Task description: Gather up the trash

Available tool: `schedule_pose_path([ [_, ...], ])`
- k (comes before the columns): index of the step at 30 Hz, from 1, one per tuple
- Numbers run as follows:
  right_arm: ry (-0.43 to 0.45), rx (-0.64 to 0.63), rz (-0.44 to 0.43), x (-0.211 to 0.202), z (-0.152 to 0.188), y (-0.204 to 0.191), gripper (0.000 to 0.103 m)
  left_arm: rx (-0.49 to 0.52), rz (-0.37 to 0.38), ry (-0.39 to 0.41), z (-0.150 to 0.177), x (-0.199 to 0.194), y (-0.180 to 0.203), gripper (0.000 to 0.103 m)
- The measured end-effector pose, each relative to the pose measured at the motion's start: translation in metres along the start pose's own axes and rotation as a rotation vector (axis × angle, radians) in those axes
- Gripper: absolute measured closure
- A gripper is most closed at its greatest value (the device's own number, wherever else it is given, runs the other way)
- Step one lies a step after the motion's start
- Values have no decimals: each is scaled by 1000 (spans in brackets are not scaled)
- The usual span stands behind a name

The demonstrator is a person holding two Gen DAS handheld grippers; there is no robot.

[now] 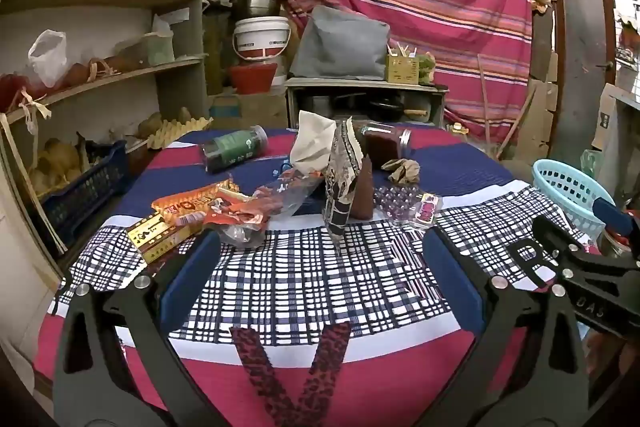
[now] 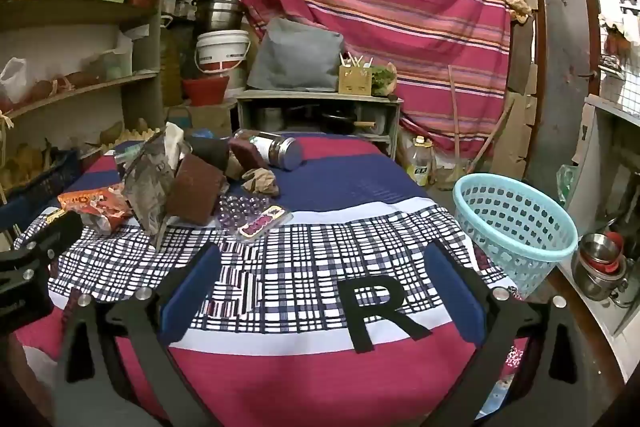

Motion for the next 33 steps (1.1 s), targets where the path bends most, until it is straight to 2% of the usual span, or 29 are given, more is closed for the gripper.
schedule_pose_path([
  [3, -8, 8, 0, 1, 1, -1, 4, 4, 1, -7, 1, 1, 0, 5],
  [9, 31, 24, 6, -10, -1, 7, 4, 14, -3, 1, 2, 2, 5, 5],
  [33, 28, 13, 17, -6, -1, 4, 4, 3, -8, 1, 1, 3, -1, 5],
])
Point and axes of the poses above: each gripper's, at about its wrist camera, not at the fingertips, and x roughly the way its jaws point, y to its right, z to its underside, the point moved 8 cm from there along x, roughly the way its jaws point, and after that the axes turned 6 degrees about -x, right-handed, at the moved point
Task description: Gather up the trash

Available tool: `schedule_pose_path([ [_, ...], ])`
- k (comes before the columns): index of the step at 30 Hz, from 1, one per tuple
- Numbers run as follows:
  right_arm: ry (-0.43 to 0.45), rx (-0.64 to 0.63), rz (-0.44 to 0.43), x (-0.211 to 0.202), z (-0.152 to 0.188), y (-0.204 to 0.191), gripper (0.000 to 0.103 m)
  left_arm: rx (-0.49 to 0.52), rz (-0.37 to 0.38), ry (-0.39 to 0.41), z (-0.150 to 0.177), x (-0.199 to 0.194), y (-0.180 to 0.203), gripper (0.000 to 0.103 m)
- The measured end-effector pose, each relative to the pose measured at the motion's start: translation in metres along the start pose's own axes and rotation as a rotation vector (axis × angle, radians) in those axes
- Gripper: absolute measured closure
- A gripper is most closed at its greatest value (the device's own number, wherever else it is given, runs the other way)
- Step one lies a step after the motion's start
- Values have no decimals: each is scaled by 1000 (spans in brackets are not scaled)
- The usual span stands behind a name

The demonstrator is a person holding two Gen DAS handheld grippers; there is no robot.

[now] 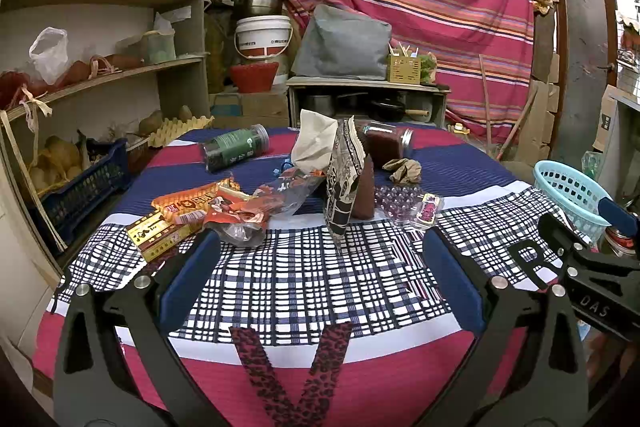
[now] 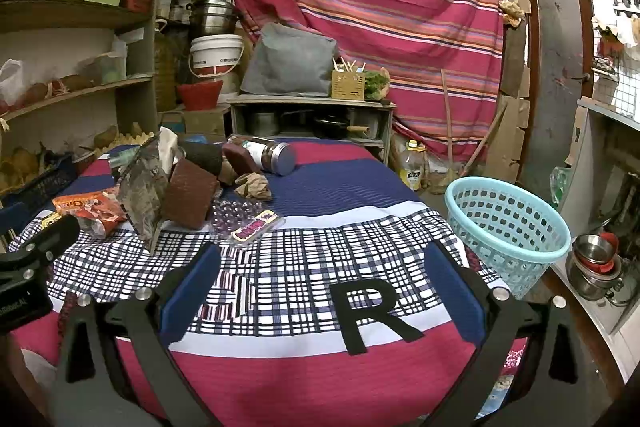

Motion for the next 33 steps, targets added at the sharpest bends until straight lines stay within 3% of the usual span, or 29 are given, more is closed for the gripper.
schedule_pose_path([
  [33, -4, -9, -2, 3, 2, -4, 4, -2, 0, -2, 0, 0, 0, 5],
])
Point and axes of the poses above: each gripper's, at about its wrist camera, not at the fingertips, and x roughly the way its jaws point, y to its right, z to its underside, the point moved 8 cm from there along x, roughly the way its jaws point, and after that the axes turned 6 degrees about -x, right-handed, at the moved point
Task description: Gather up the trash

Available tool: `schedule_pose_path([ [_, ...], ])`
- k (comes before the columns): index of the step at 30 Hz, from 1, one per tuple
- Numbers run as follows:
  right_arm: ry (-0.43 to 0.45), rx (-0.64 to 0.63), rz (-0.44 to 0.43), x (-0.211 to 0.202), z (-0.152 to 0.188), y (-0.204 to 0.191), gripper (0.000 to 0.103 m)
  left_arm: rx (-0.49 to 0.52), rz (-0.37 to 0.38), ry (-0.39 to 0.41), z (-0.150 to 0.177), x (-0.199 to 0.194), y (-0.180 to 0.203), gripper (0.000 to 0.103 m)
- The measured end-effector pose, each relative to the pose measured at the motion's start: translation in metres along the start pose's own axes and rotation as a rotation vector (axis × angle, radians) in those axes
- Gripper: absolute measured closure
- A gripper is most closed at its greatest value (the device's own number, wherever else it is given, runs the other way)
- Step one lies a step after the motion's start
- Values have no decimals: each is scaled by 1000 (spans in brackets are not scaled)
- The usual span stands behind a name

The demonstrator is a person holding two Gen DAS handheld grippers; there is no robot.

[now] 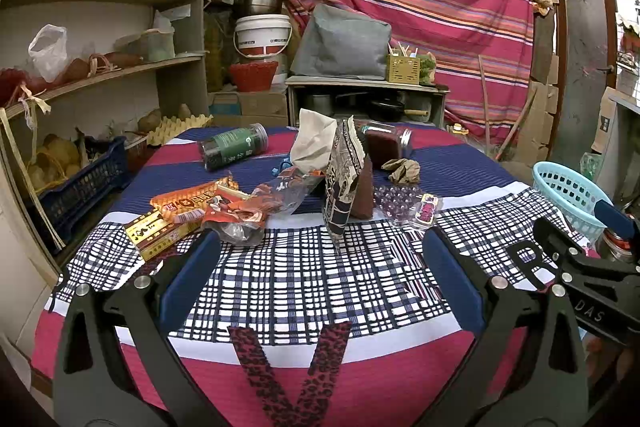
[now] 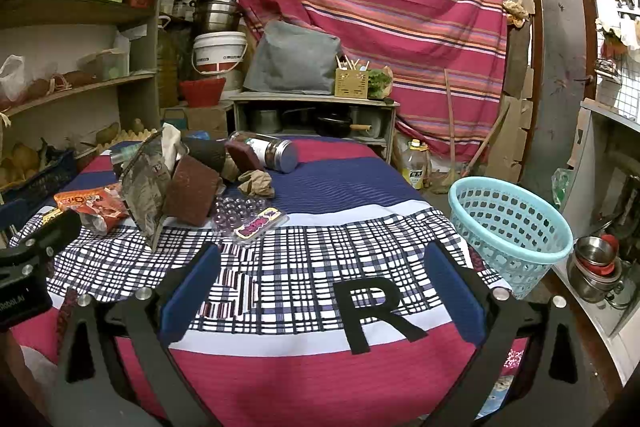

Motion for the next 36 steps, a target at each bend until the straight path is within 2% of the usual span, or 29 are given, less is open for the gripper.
schedule_pose_path([
  [36, -7, 23, -22, 3, 0, -7, 4, 0, -2, 5, 3, 0, 4, 5],
])
Point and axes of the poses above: each gripper's, at about its wrist camera, not at the fingertips, and x roughly the way its jaws point, y to its right, z to its underside, the point moved 8 cm from there along x, roughly the way its jaws point, and after that the axes turned 6 degrees about -x, right-handed, at the moved point
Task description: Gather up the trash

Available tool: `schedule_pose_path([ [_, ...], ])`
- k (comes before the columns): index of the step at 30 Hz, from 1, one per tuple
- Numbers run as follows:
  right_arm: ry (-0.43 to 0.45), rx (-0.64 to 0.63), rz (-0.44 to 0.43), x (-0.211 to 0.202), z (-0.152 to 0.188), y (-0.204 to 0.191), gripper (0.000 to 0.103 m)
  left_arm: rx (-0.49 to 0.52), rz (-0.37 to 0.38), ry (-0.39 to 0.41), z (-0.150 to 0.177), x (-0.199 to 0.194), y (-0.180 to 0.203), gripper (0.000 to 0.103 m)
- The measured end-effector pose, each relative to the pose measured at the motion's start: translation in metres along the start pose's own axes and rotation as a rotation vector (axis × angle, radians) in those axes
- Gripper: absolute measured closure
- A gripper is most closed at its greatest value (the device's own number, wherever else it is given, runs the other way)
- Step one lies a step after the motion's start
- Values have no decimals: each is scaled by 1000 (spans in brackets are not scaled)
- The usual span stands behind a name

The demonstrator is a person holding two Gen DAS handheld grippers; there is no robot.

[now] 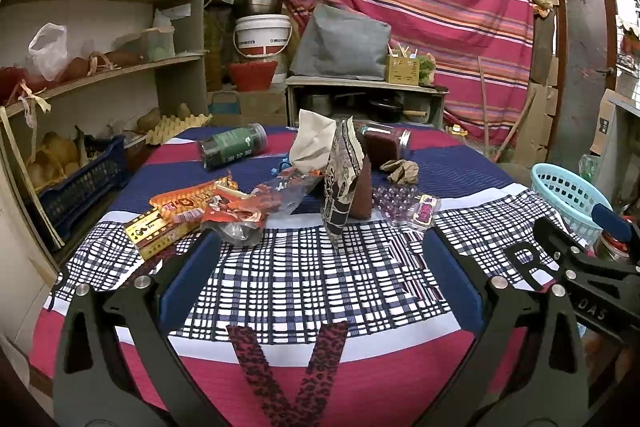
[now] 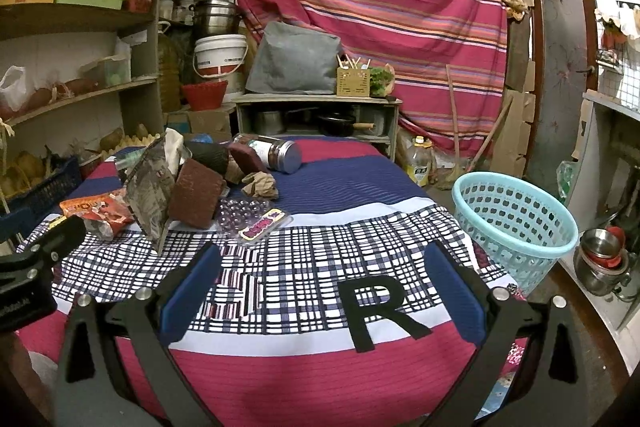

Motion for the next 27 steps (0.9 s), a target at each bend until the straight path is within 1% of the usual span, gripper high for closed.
schedule_pose_path([
  [8, 6, -9, -2, -1, 0, -3, 4, 20, -21, 32, -4, -5, 4, 5],
  [14, 3, -17, -18, 0, 0, -7, 4, 14, -8, 31, -6, -6, 4, 5],
  [18, -1, -11, -21, -1, 0, -5, 4, 2, 7, 16, -5, -7, 4, 5],
  [21, -3, 5, -4, 0, 0, -1, 4, -27, 30, -4, -5, -7, 2, 5],
  [27, -8, 39, 26, 3, -1, 12, 4, -9, 4, -19, -10, -5, -2, 5],
])
Point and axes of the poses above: each gripper's, at about its wrist camera, not at the fingertips, and x roughly the way its jaws point, y to its right, z to its underside, the point moved 8 cm from there along x, roughly the way its jaws point, and after that the axes turned 6 degrees about -x, right-handed, at the moved point
